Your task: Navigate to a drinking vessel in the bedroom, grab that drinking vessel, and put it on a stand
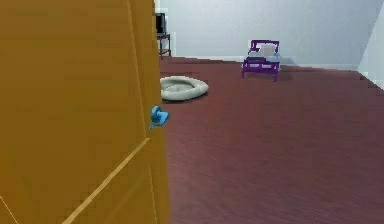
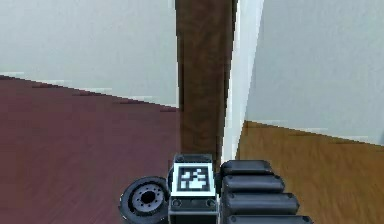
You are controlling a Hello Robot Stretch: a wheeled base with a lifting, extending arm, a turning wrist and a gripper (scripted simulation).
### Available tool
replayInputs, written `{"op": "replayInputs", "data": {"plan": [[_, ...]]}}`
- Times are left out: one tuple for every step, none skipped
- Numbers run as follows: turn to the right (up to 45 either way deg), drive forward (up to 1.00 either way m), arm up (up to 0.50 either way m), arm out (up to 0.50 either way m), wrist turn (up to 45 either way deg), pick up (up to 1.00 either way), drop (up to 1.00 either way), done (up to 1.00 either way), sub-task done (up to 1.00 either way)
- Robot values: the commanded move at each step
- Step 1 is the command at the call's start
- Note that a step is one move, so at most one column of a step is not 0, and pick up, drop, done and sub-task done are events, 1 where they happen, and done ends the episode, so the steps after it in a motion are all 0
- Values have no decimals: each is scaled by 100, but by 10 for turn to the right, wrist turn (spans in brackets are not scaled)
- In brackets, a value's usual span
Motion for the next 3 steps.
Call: {"op": "replayInputs", "data": {"plan": [[-60,0,0,0,0,0,0,0,0],[0,25,0,0,0,0,0,0,0],[270,0,0,0,0,0,0,0,0]]}}
